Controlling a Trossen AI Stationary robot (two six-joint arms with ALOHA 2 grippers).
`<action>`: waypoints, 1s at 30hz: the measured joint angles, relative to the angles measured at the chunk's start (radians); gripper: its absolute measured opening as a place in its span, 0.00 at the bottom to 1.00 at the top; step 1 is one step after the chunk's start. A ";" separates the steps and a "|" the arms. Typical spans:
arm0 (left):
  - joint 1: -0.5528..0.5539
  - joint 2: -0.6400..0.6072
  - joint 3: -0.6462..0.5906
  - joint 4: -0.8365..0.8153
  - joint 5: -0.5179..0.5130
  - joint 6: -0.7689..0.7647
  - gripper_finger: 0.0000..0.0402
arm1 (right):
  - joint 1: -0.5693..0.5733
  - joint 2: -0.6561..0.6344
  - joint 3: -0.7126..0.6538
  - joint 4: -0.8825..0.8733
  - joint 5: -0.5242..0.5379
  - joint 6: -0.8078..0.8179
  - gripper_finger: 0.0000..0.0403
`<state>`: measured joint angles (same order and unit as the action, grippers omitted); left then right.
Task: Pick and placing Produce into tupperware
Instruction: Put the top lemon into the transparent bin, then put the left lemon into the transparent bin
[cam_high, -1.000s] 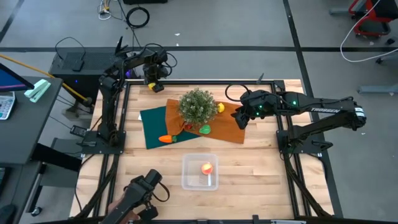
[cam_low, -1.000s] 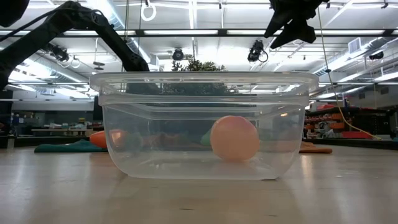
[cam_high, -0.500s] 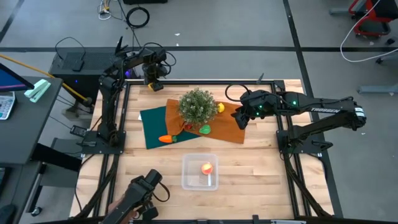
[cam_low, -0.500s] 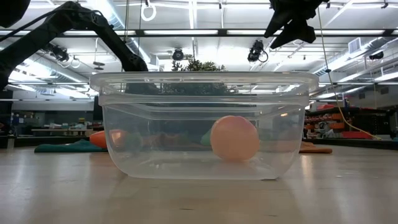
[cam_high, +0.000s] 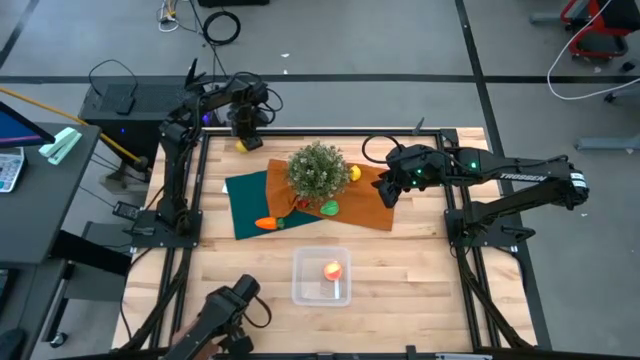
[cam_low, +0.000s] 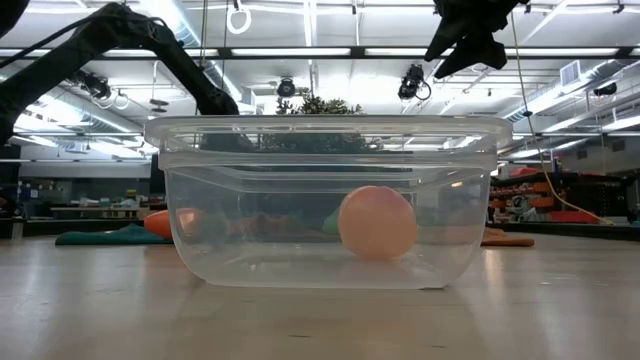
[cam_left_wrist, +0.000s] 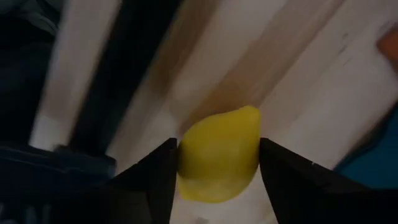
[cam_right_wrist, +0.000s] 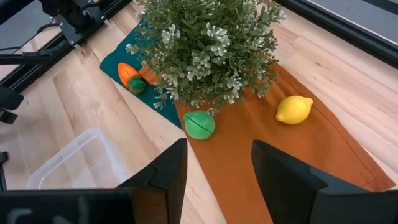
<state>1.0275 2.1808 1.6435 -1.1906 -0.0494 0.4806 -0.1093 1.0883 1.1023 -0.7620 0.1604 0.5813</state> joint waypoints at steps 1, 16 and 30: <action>0.000 0.001 -0.001 -0.008 0.000 -0.008 0.49 | 0.000 0.000 0.000 0.000 0.000 -0.001 0.36; -0.061 0.004 -0.003 -0.078 -0.003 -0.077 0.17 | 0.000 0.000 0.000 0.000 0.001 -0.034 0.36; -0.059 0.001 -0.001 -0.183 -0.004 -0.234 0.58 | 0.000 0.000 0.000 0.000 0.000 -0.053 0.36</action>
<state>0.9690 2.1815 1.6428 -1.3737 -0.0536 0.2462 -0.1093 1.0882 1.1027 -0.7624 0.1608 0.5284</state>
